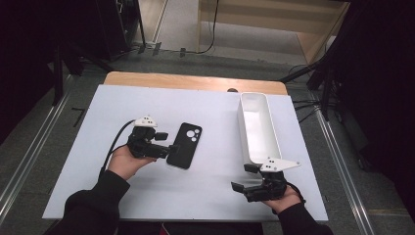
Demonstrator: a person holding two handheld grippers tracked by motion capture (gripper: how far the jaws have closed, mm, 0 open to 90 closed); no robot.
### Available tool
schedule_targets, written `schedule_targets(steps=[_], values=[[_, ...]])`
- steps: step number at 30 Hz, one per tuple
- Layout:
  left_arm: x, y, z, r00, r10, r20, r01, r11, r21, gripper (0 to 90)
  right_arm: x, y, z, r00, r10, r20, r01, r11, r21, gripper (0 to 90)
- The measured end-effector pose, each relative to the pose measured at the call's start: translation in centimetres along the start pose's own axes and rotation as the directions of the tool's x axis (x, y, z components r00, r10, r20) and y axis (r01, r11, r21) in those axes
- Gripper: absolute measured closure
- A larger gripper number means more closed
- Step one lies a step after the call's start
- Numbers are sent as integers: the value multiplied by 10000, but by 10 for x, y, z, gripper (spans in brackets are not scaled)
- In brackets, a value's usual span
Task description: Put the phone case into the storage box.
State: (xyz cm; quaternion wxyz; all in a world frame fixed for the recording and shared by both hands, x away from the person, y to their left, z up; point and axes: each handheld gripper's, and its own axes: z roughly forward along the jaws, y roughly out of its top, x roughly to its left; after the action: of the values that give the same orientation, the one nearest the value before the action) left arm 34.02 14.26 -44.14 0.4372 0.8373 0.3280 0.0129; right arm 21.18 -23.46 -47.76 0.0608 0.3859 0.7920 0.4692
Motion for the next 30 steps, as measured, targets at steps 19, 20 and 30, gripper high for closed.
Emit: schedule_targets(steps=[19,20,30], values=[[-5,22,35,9983,-345,-464,345,9994,-25,259,0,0,0,10000,5,-66,-5,10000,-11,135],[-5,23,37,9979,-240,-594,241,9997,10,258,1,0,0,10000,4,-66,-4,10000,-11,135],[-13,24,48,9830,-742,-1677,651,9961,-593,256,1,0,-1,10000,-29,-64,29,10000,-5,135]])
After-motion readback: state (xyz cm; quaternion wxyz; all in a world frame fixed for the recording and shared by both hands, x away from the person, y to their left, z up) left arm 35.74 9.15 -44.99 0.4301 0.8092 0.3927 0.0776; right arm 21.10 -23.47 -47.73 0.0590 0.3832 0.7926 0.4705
